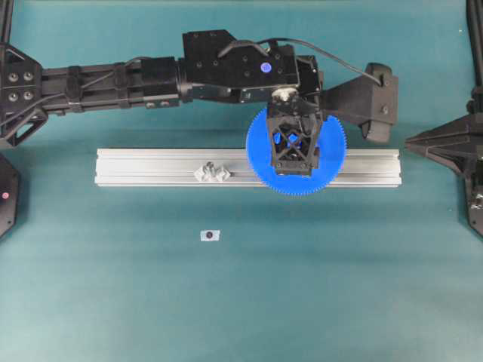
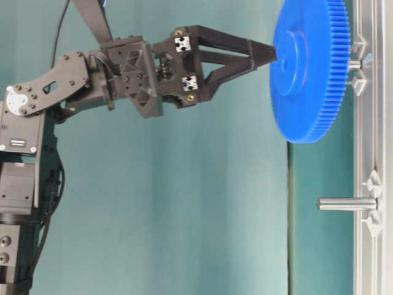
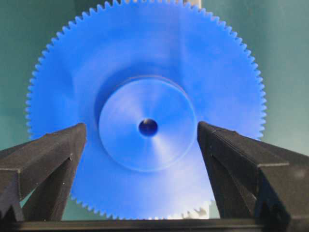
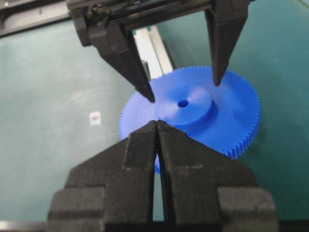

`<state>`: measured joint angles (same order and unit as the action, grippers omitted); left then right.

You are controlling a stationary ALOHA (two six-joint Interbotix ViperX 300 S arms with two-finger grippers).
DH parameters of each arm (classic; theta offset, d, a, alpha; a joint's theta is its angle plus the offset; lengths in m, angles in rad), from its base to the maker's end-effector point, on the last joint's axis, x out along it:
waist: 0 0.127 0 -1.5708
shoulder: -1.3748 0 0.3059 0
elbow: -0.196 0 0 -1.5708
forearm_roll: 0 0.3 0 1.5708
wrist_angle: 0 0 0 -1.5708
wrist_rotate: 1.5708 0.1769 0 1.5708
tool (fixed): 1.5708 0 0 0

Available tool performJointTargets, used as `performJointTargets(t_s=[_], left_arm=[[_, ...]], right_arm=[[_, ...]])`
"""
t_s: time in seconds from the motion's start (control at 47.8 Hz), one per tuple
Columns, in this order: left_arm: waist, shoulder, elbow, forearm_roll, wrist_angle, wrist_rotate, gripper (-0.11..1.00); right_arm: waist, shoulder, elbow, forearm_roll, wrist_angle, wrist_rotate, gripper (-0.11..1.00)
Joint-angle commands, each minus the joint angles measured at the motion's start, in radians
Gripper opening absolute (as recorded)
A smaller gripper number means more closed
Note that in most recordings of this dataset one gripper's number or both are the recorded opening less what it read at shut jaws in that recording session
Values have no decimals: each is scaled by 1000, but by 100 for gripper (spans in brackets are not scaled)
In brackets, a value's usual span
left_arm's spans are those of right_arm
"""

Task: Insert the large gear onto the shaft.
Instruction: 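Open the left gripper to release the gear on the shaft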

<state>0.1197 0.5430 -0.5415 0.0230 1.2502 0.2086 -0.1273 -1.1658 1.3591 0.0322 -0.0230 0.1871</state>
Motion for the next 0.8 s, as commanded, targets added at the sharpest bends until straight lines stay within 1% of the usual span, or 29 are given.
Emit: performJointTargets(t_s=[0.0,0.293,0.607,0.775], left_arm=[[-5,-58,-41,-2,18,-6,93],[-6,-95,-110,0,81,-18,92],[-15,-103,-133,-2,186,-48,91],[-15,-107,-135,-2,195,-52,88]], right_arm=[[-2,8,-14,0,-6,12,7],[-3,8,-12,0,-6,12,7],[-2,8,-11,0,-6,12,7],[-3,8,-11,0,-6,12,7]])
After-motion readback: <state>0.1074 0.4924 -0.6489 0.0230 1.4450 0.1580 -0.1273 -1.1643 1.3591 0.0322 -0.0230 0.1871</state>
